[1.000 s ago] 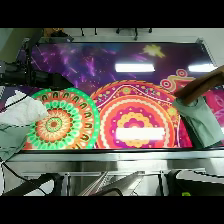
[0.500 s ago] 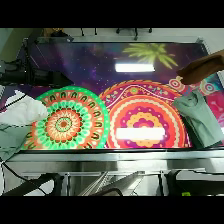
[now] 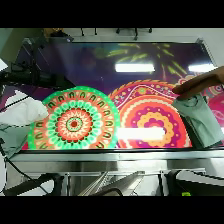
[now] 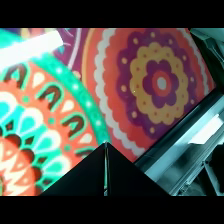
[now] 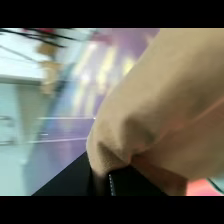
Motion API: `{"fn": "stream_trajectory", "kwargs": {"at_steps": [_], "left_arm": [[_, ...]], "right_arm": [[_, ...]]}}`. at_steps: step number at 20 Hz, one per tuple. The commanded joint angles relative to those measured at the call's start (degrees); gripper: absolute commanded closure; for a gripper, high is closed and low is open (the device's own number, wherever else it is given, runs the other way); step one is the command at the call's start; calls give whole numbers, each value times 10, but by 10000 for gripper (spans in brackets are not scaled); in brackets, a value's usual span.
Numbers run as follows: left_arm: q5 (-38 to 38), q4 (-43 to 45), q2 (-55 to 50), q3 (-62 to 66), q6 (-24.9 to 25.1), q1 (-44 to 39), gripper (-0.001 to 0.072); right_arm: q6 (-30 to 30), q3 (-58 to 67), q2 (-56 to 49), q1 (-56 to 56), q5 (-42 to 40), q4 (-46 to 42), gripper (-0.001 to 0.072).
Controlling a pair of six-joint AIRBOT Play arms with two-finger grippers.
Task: Fold the shirts.
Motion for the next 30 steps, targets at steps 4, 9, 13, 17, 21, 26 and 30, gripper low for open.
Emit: {"fn": "stream_trajectory", "kwargs": {"at_steps": [4,9,13,17,21,26,30], "left_arm": [[-15,0,-8,0,5,-2,691],[-34,0,-8,0,14,-2,691],[-35,0,-8,0,15,-2,691],[-35,0,-8,0,15,-2,691],[-26,0,-8,0,15,-1,691],[-18,-47,2,0,14,6,691],[-5,-86,61,-12,14,23,692]], "right_arm": [[71,-1,62,-94,182,-210,689],[61,-56,70,-105,241,-349,688],[53,-171,67,-105,235,-365,684],[52,-231,48,-104,259,-402,116],[71,-162,38,-104,240,-327,120],[4,-71,39,-92,133,-28,687],[-85,-94,86,43,70,-24,688]]}}
